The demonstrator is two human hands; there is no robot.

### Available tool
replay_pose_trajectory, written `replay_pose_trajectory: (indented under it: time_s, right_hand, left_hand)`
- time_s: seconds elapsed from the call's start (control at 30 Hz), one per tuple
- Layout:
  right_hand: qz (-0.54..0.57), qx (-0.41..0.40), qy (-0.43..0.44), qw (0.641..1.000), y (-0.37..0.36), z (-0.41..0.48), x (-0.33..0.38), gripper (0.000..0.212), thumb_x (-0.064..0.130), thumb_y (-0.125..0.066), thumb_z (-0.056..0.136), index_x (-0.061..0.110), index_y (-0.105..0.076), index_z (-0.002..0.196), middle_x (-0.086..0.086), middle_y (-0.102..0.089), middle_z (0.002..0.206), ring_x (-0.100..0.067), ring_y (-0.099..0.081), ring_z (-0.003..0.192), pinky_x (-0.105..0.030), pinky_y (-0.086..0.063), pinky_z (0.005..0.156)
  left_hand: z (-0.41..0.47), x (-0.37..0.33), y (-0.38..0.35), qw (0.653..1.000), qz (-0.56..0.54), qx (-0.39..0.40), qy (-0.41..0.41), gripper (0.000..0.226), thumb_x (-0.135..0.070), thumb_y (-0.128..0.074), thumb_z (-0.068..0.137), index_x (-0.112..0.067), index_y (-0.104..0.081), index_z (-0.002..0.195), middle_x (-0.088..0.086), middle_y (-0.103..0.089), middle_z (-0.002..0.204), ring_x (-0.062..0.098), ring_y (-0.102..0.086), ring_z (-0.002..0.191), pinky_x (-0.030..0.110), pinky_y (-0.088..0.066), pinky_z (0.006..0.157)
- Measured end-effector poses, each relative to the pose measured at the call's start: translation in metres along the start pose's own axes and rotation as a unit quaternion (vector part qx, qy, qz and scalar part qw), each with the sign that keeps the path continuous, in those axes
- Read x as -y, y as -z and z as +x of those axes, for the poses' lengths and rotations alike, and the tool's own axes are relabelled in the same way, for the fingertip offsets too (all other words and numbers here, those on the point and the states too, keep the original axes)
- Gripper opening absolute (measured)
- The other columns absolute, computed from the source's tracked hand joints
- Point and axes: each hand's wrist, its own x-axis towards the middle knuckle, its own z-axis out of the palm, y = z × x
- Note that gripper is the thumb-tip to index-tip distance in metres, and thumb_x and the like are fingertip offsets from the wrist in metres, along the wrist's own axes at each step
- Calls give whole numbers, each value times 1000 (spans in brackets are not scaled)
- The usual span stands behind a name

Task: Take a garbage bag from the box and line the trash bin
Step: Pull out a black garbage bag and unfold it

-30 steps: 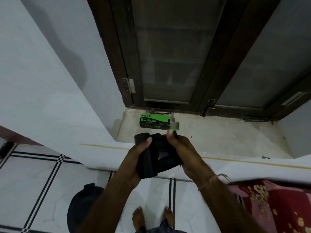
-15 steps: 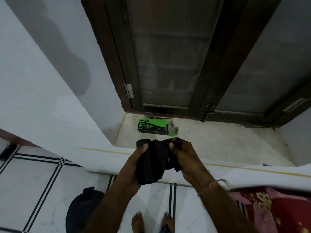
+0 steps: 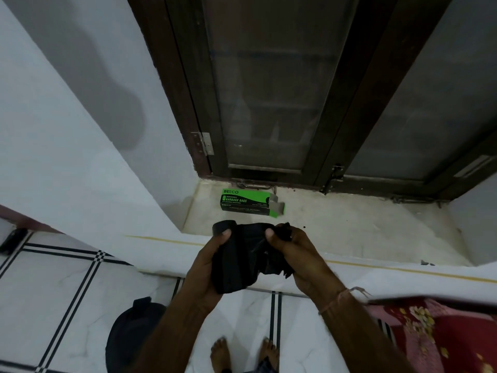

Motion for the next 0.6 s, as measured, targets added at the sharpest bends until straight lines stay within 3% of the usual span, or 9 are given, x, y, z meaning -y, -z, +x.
replay_pose_trajectory:
  time_s: [0.1, 0.23, 0.3, 0.37, 0.43, 0.5, 0.6]
  right_hand:
    - [-1, -29, 5, 1000, 2, 4, -2, 21, 20, -68, 96, 5, -70, 110, -20, -77, 105, -42, -72, 102, -61, -57, 88]
    - [26, -24, 1, 999, -4, 4, -2, 21, 13, -56, 103, 4, -70, 116, -18, -76, 112, -38, -70, 111, -47, -59, 91]
    - [70, -7, -22, 997, -6, 2, 0, 29, 22, -53, 104, 3, -68, 120, -17, -75, 115, -36, -69, 115, -40, -58, 90]
    - [71, 42, -27, 996, -5, 0, 2, 41, 38, -57, 101, 3, -70, 120, -15, -76, 116, -30, -71, 114, -37, -57, 95]
    - [6, 78, -8, 997, -7, -4, 4, 45, 44, -71, 91, 4, -74, 112, -16, -78, 110, -31, -73, 108, -40, -58, 96]
    - [-29, 53, 9, 998, -10, -3, 5, 43, 37, -82, 81, -1, -74, 99, -21, -77, 100, -39, -74, 100, -45, -59, 93]
    - [-29, 14, 11, 999, -11, 0, 2, 31, 28, -76, 90, -2, -72, 96, -23, -77, 97, -39, -75, 95, -49, -60, 88]
  left_hand:
    - [0, 1, 3, 1000, -8, 4, 4, 45, -32, -45, 103, -5, -69, 130, 24, -67, 132, 34, -69, 109, 43, -57, 89]
    - [0, 2, 2, 1000, 1, -4, -1, 44, -29, -59, 93, -8, -67, 131, 20, -72, 126, 34, -74, 105, 46, -61, 86]
    - [0, 2, 3, 1000, 6, -8, -3, 48, -32, -65, 92, -10, -66, 134, 20, -69, 131, 38, -69, 116, 51, -57, 95]
    - [2, 3, 6, 1000, 2, -12, -2, 52, -36, -63, 92, -10, -64, 137, 21, -65, 137, 42, -63, 125, 59, -47, 108]
    - [1, 4, 5, 1000, 0, -8, 6, 49, -36, -60, 97, -8, -63, 137, 23, -65, 137, 44, -62, 126, 60, -44, 111]
    - [1, 5, 4, 1000, -8, -6, 15, 47, -34, -58, 99, -5, -64, 135, 24, -66, 134, 41, -65, 122, 54, -48, 109]
    - [2, 6, 7, 1000, -6, -11, 15, 50, -38, -58, 99, -6, -62, 137, 23, -65, 136, 40, -64, 124, 54, -45, 111]
